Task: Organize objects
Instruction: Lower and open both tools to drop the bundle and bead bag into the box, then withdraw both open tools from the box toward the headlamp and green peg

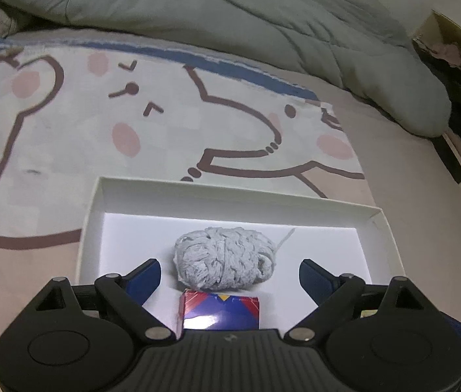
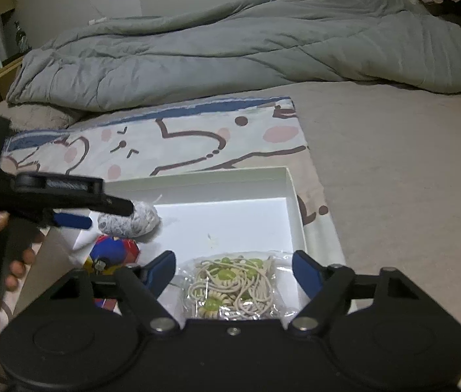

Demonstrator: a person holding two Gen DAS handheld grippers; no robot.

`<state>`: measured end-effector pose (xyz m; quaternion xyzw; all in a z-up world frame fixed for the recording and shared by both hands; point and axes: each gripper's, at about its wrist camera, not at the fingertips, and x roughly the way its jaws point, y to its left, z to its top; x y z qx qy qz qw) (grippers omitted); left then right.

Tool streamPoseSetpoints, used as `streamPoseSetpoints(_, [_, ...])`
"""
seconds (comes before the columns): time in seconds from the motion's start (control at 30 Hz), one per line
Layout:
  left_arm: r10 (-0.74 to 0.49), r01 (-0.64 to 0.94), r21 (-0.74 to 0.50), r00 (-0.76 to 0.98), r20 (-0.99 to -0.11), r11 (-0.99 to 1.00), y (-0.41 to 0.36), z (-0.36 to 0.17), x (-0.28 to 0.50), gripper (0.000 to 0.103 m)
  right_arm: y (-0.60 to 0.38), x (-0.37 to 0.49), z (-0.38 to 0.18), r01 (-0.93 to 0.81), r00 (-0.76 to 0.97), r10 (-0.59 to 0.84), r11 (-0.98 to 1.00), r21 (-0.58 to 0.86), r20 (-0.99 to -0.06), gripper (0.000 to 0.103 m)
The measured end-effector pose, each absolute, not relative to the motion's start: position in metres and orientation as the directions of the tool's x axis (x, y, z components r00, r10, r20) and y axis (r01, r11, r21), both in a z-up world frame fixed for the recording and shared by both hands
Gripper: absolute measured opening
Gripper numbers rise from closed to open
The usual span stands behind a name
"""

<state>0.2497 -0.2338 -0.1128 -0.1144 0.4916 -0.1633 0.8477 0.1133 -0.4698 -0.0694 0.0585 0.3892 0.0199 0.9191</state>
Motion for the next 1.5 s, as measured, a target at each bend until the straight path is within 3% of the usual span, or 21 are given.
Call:
streamPoseSetpoints(0.07, [-0.396,0.184,-0.351,0.466,-0.791,0.918,-0.231,-0.105,0.245,0.092,-0.467,0.115,-0.074,-0.004,0.681,0.09,0.993,0.12,-0.727,0.064])
streamPoseSetpoints(0.2, [-0.408,0.21,-0.35,0.469,-0.783,0.913,-0.225,-0.092,0.235,0.092,-0.457,0.124,-0.098,-0.005,0.584,0.045,0.999,0.052,-0.81,0.058])
streamPoseSetpoints(0.3, [-0.417,0.222,-0.353,0.469,-0.779,0.909,-0.221,-0.086,0.229,0.092,-0.451,0.124,-0.109,-0.016,0.573,0.008,1.0,-0.002,-0.82,0.058])
streamPoseSetpoints(0.5, [-0.415,0.243,-0.338,0.474,-0.777,0.909,-0.218,-0.074,0.219,0.092,-0.453,0.124,-0.103,0.029,0.559,0.0,0.999,0.02,-0.829,0.059])
streamPoseSetpoints(0.63, [-0.415,0.268,-0.321,0.485,-0.769,0.908,-0.217,-0.064,0.211,0.092,-0.457,0.116,-0.083,0.064,0.61,0.017,0.996,0.07,-0.792,0.067])
streamPoseSetpoints(0.87, [-0.411,0.303,-0.292,0.496,-0.764,0.907,-0.211,-0.051,0.197,0.092,-0.451,0.1,-0.05,0.092,0.677,0.031,0.988,0.127,-0.735,0.07])
streamPoseSetpoints(1.5, [-0.355,0.363,-0.164,0.561,-0.747,0.917,-0.171,-0.02,0.153,0.097,-0.418,0.065,-0.013,0.107,0.739,-0.012,0.989,0.1,-0.674,0.078])
